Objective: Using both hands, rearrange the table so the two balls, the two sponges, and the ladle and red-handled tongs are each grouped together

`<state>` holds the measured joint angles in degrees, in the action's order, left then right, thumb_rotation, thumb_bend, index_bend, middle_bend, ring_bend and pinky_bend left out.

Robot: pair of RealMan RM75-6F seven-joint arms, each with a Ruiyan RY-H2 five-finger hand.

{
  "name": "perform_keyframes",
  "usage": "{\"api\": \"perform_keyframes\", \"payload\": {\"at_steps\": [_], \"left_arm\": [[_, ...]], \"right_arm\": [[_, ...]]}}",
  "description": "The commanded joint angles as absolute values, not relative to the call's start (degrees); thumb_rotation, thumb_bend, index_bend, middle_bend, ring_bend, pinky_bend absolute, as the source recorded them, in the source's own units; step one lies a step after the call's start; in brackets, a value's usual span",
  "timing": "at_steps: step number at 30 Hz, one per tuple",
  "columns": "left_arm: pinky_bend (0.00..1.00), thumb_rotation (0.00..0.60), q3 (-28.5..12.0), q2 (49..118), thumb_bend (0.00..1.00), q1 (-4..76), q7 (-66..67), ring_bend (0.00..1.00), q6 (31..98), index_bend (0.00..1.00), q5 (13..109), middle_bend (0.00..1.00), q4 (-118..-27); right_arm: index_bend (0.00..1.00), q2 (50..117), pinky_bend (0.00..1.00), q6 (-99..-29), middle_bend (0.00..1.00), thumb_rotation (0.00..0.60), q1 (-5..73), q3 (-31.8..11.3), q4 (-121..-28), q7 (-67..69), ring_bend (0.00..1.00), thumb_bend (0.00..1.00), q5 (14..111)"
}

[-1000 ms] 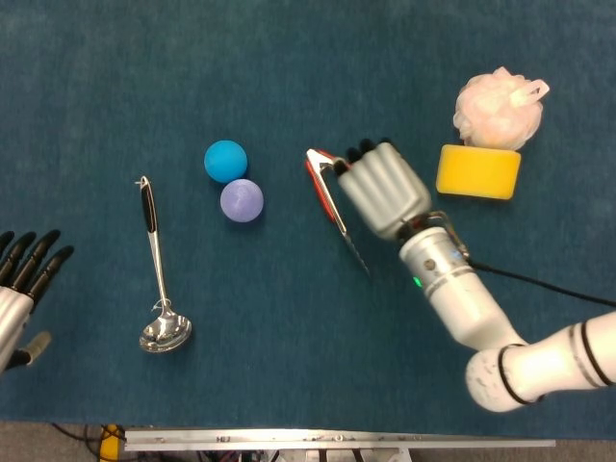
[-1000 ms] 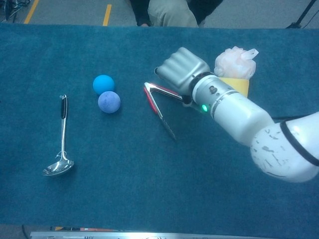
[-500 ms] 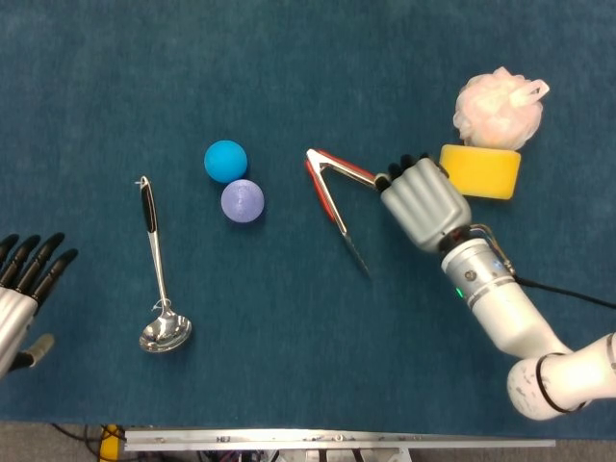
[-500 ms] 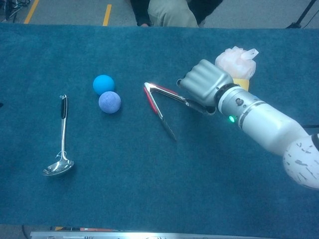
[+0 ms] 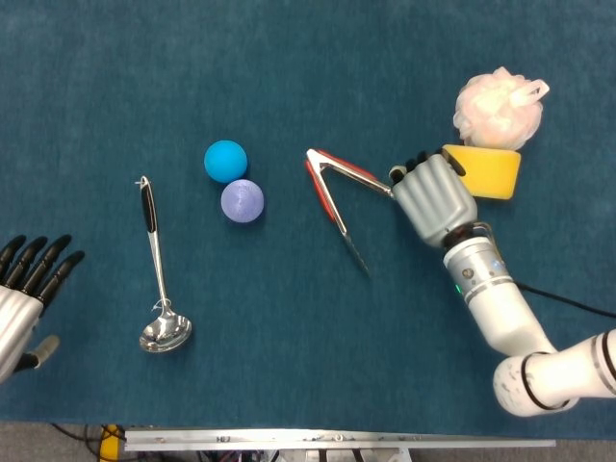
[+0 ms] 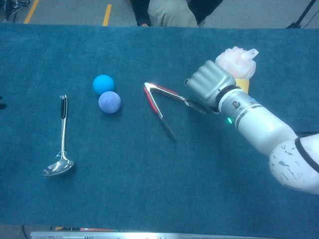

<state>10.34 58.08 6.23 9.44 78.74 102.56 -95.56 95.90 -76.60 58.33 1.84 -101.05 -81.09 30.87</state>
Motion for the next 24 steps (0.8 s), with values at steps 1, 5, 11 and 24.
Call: {"api": "perform_keyframes", "payload": {"at_steps": [1, 5, 11, 24], "left_arm": [[0.03, 0.6, 10.33, 58.03, 0.22, 6.27, 9.47, 0.0, 78.7, 0.0, 102.54, 0.0, -95.62], [0.03, 0.6, 10.31, 57.95, 0.22, 6.44, 9.39, 0.0, 78.57, 0.0, 102.65, 0.0, -95.77], [0.03, 0.6, 10.32, 57.77, 0.22, 6.49, 9.26, 0.0, 78.55, 0.0, 102.6, 0.0, -95.84], [0.03, 0.6, 10.43, 57.77, 0.22, 6.47, 8.48, 0.0, 78.85, 0.0, 102.81, 0.0, -95.3]], "right_arm": [[0.26, 97.21, 0.53, -76.29, 0.41, 0.6, 58.38, 1.39, -99.46, -81.82, 0.36, 0.0, 29.8], [0.27, 99.29, 0.54, -76.53, 0.41, 0.6, 58.48, 0.62, -97.75, -82.63, 0.36, 0.0, 28.55], [0.28, 102.36, 0.56, -78.42, 0.41, 0.6, 58.65, -1.02, -95.96, -83.72, 0.37, 0.0, 28.1], [0.29, 106.56, 0.57, -80.28, 0.43, 0.6, 58.56, -3.71, -91.85, -86.24, 0.38, 0.0, 26.44]]}}
